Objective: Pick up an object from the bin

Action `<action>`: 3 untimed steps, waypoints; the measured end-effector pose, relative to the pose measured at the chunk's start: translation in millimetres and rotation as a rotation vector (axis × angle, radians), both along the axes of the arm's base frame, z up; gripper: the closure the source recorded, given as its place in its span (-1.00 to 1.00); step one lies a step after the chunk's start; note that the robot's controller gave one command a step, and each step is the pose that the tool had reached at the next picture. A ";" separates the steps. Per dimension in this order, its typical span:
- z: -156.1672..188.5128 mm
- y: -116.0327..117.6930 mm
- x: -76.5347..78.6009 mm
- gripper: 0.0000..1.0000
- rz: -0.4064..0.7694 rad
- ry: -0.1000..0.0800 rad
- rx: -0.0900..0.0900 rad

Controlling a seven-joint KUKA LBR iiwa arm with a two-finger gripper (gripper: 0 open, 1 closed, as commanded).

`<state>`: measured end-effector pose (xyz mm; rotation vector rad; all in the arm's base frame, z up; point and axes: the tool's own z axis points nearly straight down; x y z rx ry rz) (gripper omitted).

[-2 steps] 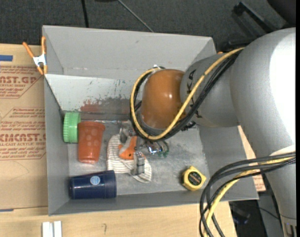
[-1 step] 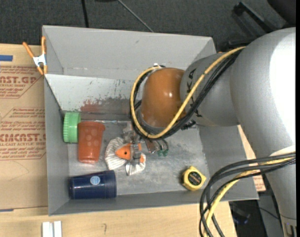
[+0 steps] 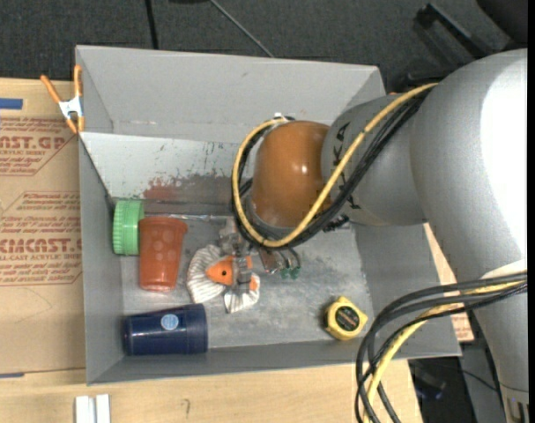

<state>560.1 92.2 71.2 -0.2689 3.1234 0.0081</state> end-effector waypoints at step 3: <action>48.0 -0.4 -2.4 1.00 0.000 0.009 -0.004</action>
Offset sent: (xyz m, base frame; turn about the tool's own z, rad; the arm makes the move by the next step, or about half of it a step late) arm 0.0000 0.0001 0.1240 0.0000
